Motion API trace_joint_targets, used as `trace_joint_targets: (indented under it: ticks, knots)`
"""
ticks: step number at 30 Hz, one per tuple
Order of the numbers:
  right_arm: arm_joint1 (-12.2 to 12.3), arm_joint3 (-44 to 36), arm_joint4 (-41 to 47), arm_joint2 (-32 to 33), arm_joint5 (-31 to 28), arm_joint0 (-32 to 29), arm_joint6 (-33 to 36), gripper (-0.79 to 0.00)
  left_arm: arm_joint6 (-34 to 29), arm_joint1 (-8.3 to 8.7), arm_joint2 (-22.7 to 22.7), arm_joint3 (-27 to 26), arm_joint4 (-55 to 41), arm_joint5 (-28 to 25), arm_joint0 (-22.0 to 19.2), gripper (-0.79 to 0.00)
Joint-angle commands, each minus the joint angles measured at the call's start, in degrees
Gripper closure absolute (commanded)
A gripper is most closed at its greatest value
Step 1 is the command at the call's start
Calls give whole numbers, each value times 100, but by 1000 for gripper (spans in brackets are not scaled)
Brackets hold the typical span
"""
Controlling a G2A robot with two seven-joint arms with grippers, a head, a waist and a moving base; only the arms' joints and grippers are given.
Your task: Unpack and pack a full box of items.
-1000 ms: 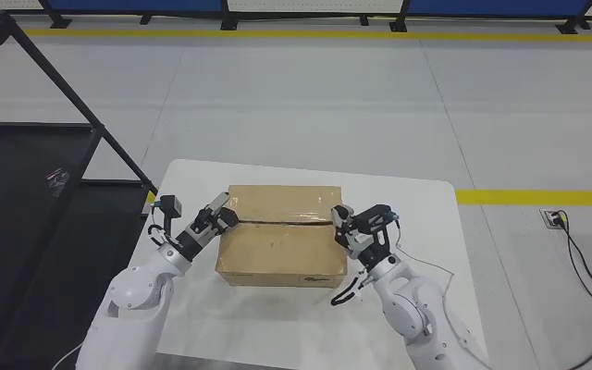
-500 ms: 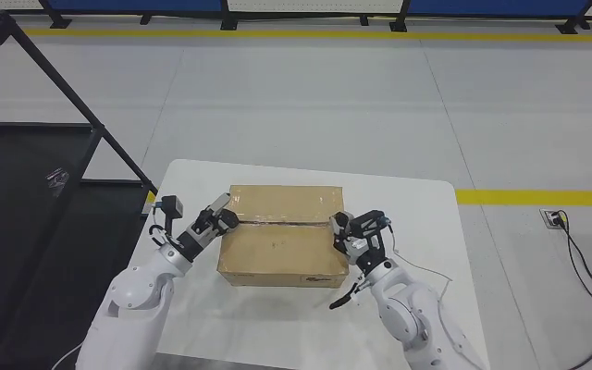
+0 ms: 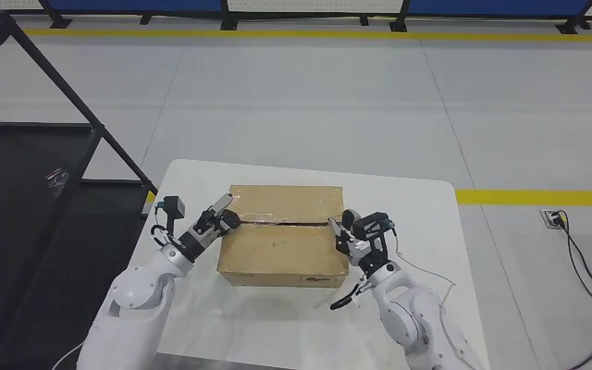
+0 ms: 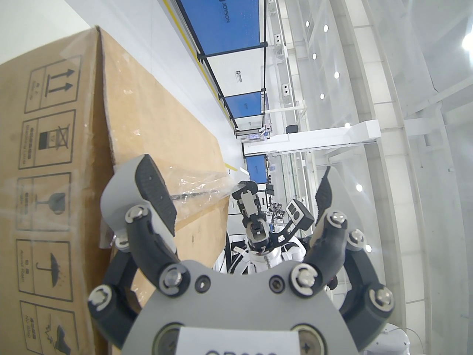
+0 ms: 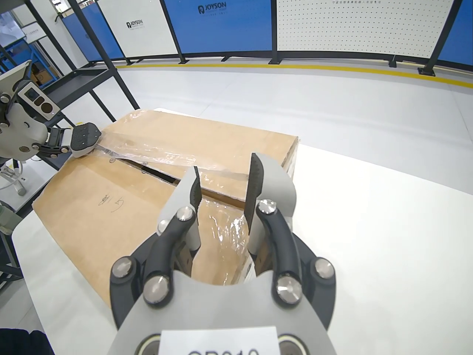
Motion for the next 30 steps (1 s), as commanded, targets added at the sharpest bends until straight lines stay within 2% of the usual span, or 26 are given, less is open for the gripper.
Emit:
trace_joint_targets:
  ticks: [1,13,16,18,21,25,27,30]
  knots:
    - [2,-24,-13,25,11,-31,-34,-329,13,2,5,3,-13,9,-1,-785]
    - [37,-442,64,361,57,-306,-260,-332,26,14,50,25,-35,-8,-25,-785]
    - [36,-588,434,400,-223,-308,-211,-336,27,17,60,32,-47,-18,-31,-785]
    - [20,-540,930,337,-483,-184,130,-345,26,19,64,37,-56,-25,-34,-785]
    - [-27,-234,2002,237,-668,290,1046,-354,30,22,69,35,-62,-43,-36,-785]
    - [-99,461,3071,87,-456,1153,2269,-372,41,27,69,15,-88,-64,-24,-785]
    - [-134,749,3381,21,-406,1467,2470,-369,44,29,67,-7,-98,-79,-8,-785]
    - [-175,1069,3730,-102,-159,1840,2969,-453,58,33,66,-23,-117,-89,10,-785]
